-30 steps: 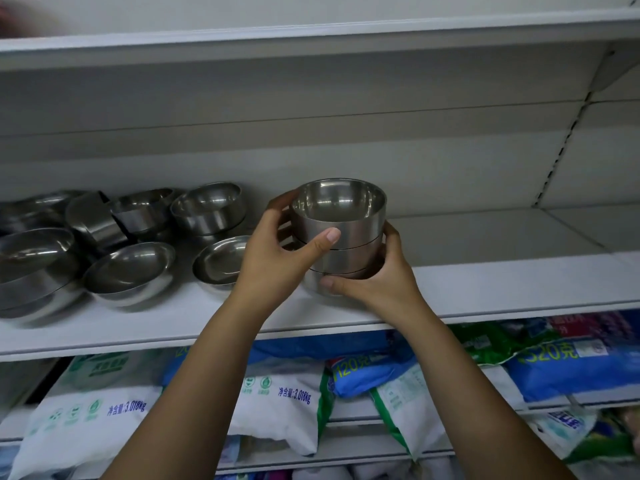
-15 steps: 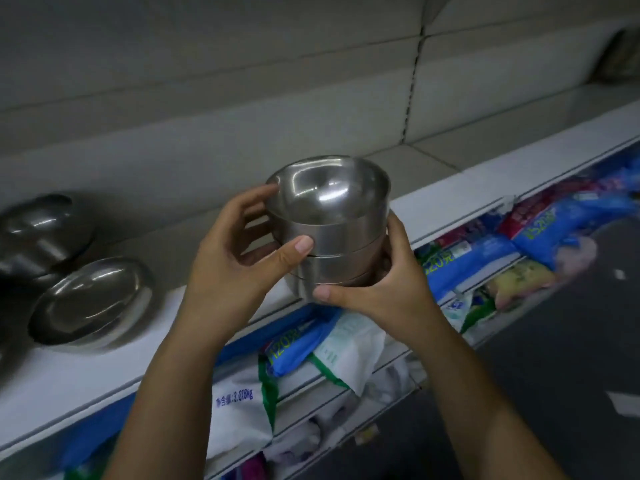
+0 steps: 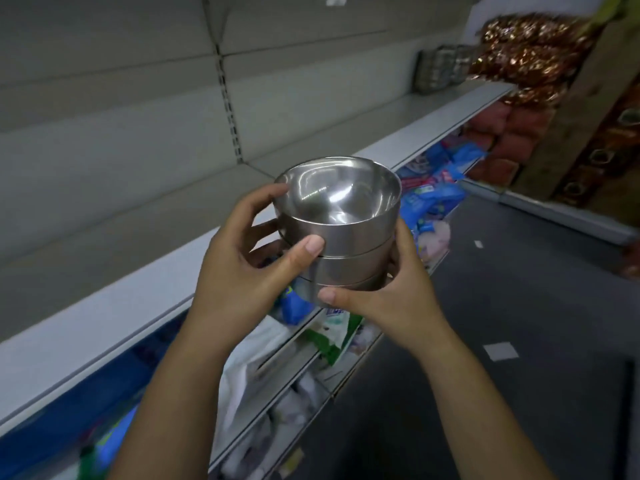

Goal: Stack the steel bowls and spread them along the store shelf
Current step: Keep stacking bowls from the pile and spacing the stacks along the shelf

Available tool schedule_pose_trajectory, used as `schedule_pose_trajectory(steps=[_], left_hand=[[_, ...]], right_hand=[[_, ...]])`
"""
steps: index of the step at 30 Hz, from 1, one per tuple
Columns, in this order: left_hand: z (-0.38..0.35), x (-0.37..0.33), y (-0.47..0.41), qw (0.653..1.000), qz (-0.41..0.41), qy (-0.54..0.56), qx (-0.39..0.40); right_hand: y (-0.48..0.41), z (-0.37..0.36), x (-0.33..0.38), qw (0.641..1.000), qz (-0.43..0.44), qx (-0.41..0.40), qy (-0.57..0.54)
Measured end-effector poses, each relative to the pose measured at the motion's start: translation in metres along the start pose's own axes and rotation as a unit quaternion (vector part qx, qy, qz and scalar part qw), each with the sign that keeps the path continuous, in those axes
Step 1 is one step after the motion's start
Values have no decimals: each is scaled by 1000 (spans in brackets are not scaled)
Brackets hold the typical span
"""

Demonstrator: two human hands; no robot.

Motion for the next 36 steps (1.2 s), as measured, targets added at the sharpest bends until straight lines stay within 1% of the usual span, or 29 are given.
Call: schedule_pose_trajectory(steps=[5, 8, 15, 21, 24, 28, 33, 36], left_hand=[[-91, 8, -33, 999, -8, 31, 34], [-128, 15, -48, 998, -10, 37, 47], [-180, 27, -97, 998, -4, 44, 54], [-228, 49, -167, 997, -9, 51, 65], [-249, 60, -214, 997, -6, 59, 56], [-260, 77, -287, 997, -18, 66, 34], [-265, 89, -359, 998, -36, 50, -4], [-263, 96, -387, 999, -18, -21, -38]], right_hand=[[-29, 88, -8, 999, 13, -27, 20], [-45, 128, -15, 999, 20, -30, 27], [-100, 177, -31, 999, 9, -18, 34], [-172, 220, -51, 997, 20, -43, 63], [-222, 235, -58, 995, 22, -50, 78], [-300, 239, -63, 997, 30, -29, 64], [-383, 233, -71, 995, 58, -12, 76], [-422, 226, -81, 996, 53, 14, 76]])
Point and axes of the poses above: each hand's wrist, its own y-axis away from the middle knuckle, its own z-axis out of the back of the hand, x = y × z, the point moved 2 cm from there along -y, towards the middle knuckle, and after that the axes turned 4 degrees about -x, right-handed, at the moved point
